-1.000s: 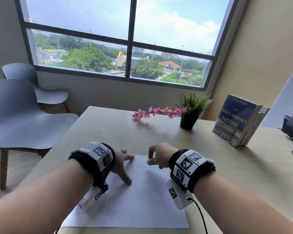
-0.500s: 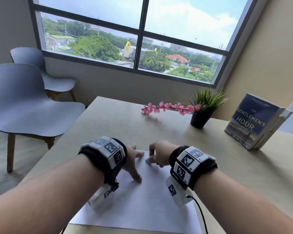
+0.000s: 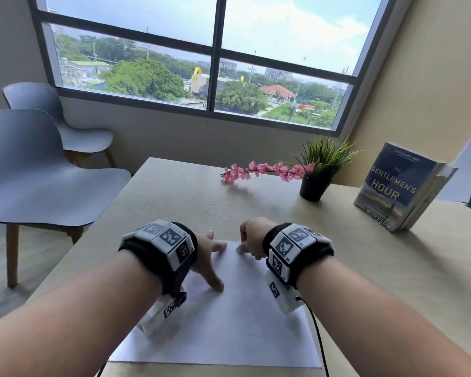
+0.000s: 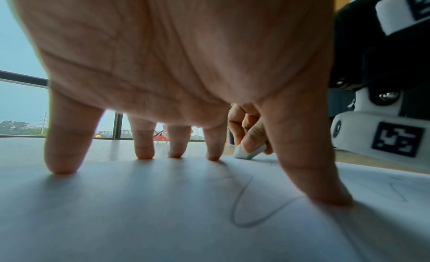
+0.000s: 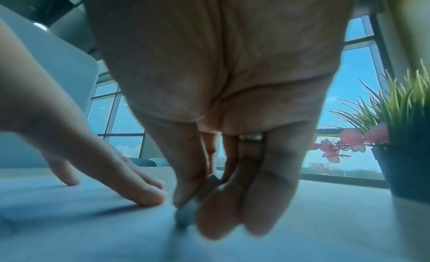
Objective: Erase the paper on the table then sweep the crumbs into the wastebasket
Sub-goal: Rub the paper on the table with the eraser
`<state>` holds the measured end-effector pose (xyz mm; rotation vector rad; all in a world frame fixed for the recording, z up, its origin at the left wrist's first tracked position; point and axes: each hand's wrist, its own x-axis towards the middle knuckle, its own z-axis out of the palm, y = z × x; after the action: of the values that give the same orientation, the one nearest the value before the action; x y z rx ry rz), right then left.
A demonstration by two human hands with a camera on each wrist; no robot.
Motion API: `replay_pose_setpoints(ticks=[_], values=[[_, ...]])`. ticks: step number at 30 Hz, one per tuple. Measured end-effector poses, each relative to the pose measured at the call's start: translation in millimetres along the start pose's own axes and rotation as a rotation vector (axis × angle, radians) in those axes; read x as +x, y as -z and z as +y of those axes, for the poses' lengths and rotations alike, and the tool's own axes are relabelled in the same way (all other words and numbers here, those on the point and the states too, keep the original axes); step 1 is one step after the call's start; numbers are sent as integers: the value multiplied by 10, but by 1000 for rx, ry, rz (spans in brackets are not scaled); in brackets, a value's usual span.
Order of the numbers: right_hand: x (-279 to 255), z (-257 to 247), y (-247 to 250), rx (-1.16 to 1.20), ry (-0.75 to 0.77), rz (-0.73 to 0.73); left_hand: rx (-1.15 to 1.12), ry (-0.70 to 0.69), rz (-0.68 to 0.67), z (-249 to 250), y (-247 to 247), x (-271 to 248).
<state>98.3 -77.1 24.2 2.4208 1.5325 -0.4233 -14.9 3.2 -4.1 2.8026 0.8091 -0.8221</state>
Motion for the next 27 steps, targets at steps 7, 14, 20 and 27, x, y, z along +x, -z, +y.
replay_pose_setpoints(ticks=[7, 14, 20, 27], values=[[-68, -134, -75, 131, 93, -49, 15, -3, 7, 16, 1, -24], [-47, -37, -50, -4, 75, 2, 2, 7, 7, 17, 16, -34], [-28, 65, -106, 204, 39, -13, -12, -1, 13, -4, -3, 3], [-74, 25, -135, 176, 73, -25, -31, 3, 21, -13, -24, 34]])
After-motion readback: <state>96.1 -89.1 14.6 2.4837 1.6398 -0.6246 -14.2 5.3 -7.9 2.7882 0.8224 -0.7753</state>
